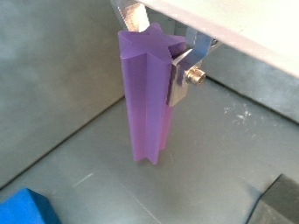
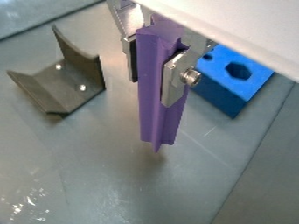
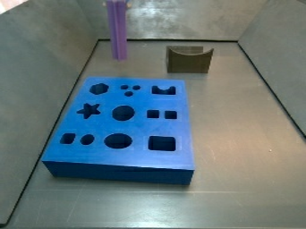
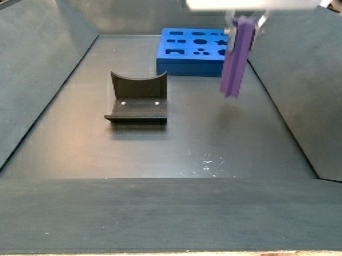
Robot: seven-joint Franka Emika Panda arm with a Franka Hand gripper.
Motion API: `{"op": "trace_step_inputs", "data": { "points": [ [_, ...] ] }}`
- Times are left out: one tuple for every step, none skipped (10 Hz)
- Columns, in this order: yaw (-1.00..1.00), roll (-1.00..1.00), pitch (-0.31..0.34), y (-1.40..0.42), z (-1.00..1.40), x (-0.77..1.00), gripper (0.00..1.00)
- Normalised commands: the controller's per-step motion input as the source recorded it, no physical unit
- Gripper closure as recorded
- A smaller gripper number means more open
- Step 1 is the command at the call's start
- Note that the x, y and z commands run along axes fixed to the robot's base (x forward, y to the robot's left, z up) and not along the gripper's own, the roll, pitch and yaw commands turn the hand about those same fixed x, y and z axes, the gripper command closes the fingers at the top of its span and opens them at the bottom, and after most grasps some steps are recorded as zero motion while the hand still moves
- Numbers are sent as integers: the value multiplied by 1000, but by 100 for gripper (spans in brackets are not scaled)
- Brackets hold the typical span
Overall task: Pick up the star object. Move up. Move to above the board. Insert the star object.
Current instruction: Move up, then move to above the board.
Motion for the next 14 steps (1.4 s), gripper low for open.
{"op": "trace_step_inputs", "data": {
  "points": [
    [-12,35,71,16,218,7,100],
    [-165,-280,316,-364,1000,340,100],
    [-157,-274,326,-378,1000,358,100],
    [-113,-258,312,-347,1000,343,100],
    [-70,-220,222,-306,1000,312,100],
    [-61,-201,174,-301,1000,301,100],
    [-48,-140,116,-271,1000,271,100],
    [-32,-106,91,-237,1000,245,100],
    [-13,-84,75,-214,1000,211,100],
    [-6,-71,70,-198,1000,195,100],
    [6,-52,78,-146,934,150,100],
    [13,-43,80,-104,774,105,100],
    [17,-33,83,-67,619,68,100],
    [16,-30,81,-36,411,39,100]
  ]
}}
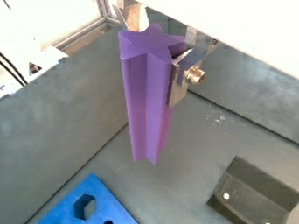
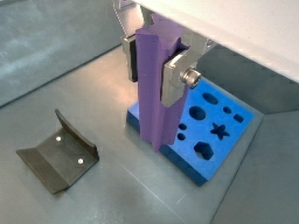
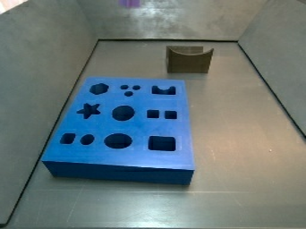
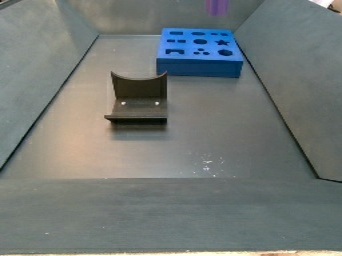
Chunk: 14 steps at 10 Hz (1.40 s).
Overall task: Pick up the star object. Move up. Move to above the board. Insert the star object.
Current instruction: Move to above the board, then insert the star object.
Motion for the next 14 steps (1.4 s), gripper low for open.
{"op": "trace_step_inputs", "data": {
  "points": [
    [15,-26,84,-26,204,26,100],
    [166,376,-107,-1000,42,224,100],
    [152,393,-107,-1000,19,229,100],
    [104,344,-78,-1000,15,241,100],
    [39,179,-28,-1000,17,264,100],
    [32,135,-12,-1000,15,271,100],
    [19,105,8,-1000,13,292,100],
    [14,85,18,-1000,14,312,100],
    [8,73,33,-901,17,317,100],
    [7,69,45,-639,16,248,100],
    [8,75,56,-399,11,179,100],
    [8,66,61,-237,22,125,100],
    [0,27,6,34,-417,-260,100],
    [0,-70,9,123,-737,-520,100]
  ]
}}
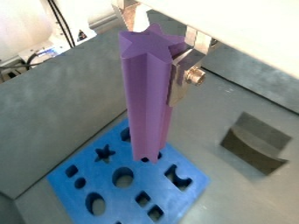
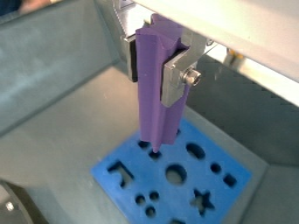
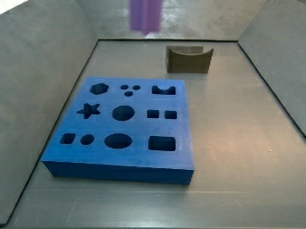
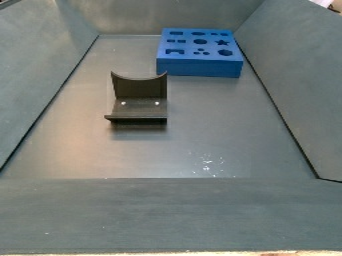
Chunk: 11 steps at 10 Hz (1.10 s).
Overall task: Pick up the star object. Move up. Move to above the board. Insert the star object.
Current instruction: Insert the star object.
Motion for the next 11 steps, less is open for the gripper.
{"op": "trace_step_inputs", "data": {
  "points": [
    [-103,-157,74,120,-817,-523,100],
    [-31,-97,1,0,-457,-391,100],
    [0,-11,0,0,0,-11,100],
    [0,-4,0,0,0,-3,100],
    [0,-26,0,0,0,-14,100],
    [0,0,0,0,-34,0,100],
    [0,46,0,-86,-211,-414,100],
    [-14,73,-30,-163,-223,-1000,100],
    [-29,100,-49,-149,-211,-1000,100],
    [-26,84,-59,-146,-251,-1000,100],
    [0,16,-43,-134,-260,-954,100]
  ]
}}
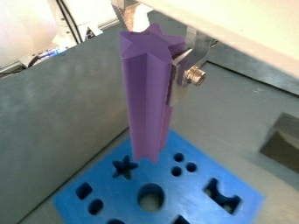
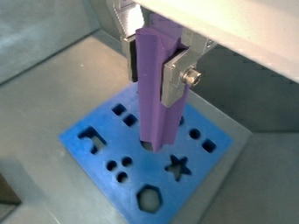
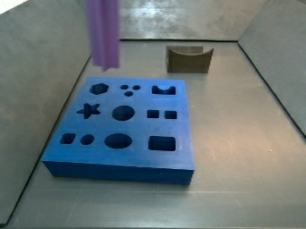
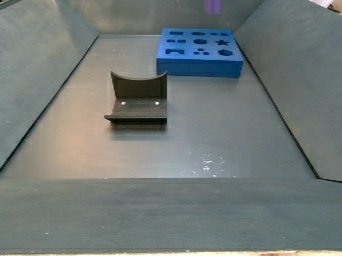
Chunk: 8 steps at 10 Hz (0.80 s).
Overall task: Pick up the star object. Move up. Move to above the board. Insert the star object.
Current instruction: Insert the star object.
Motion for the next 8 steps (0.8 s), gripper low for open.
{"op": "trace_step_inputs", "data": {
  "points": [
    [37,-116,-57,-106,-114,-646,100],
    [266,-66,-20,-63,-114,-123,100],
    [63,0,0,0,-157,0,100],
    [860,0,57,0,-703,-157,100],
    [1000,0,161,-60,-694,0,100],
    [911,-23,146,-103,-526,0,100],
    [746,-69,11,-146,-531,0,100],
    [326,-3,0,-160,-374,0,100]
  ]
}}
